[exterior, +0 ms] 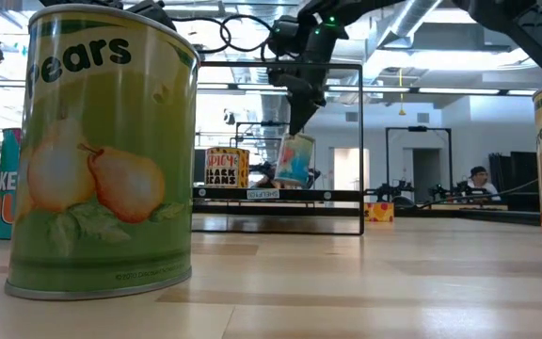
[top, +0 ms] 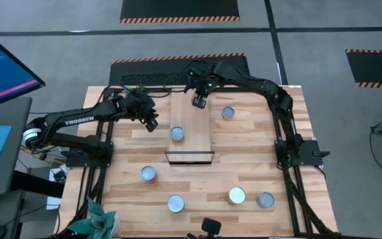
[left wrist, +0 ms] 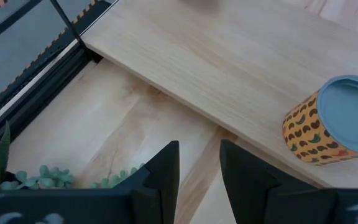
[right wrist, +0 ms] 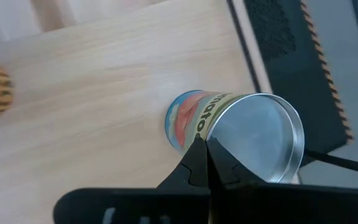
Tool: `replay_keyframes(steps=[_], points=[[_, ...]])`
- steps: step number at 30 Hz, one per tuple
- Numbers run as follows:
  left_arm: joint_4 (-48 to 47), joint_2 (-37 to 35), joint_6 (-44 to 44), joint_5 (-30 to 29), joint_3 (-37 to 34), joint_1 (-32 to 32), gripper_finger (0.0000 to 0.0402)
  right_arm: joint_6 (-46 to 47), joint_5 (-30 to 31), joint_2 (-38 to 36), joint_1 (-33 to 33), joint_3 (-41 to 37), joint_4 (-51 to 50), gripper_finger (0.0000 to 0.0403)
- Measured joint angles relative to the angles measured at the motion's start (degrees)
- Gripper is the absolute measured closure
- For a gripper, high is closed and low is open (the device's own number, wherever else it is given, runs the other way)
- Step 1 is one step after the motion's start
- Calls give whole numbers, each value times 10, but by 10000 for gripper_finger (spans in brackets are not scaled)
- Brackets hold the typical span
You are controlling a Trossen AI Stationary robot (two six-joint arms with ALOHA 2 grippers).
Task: Pick and place cans onto a shelf
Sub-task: Put the canned tomatoes on the shelf
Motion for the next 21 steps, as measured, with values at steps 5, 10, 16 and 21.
replay_keyframes(steps=[5, 10, 16, 21], points=[[2, 0, 0, 0, 0, 0, 299, -1, -5, 0, -4, 0, -4, 402], [2, 0, -8, 0, 0, 0, 299, 3, -21, 0, -1, -22, 7, 402], [2, 0, -2, 0, 0, 0, 299, 1, -21, 0, 1, -31, 18, 403], [2, 0, 0, 0, 0, 0, 299, -1, -21, 0, 0, -31, 25, 388]])
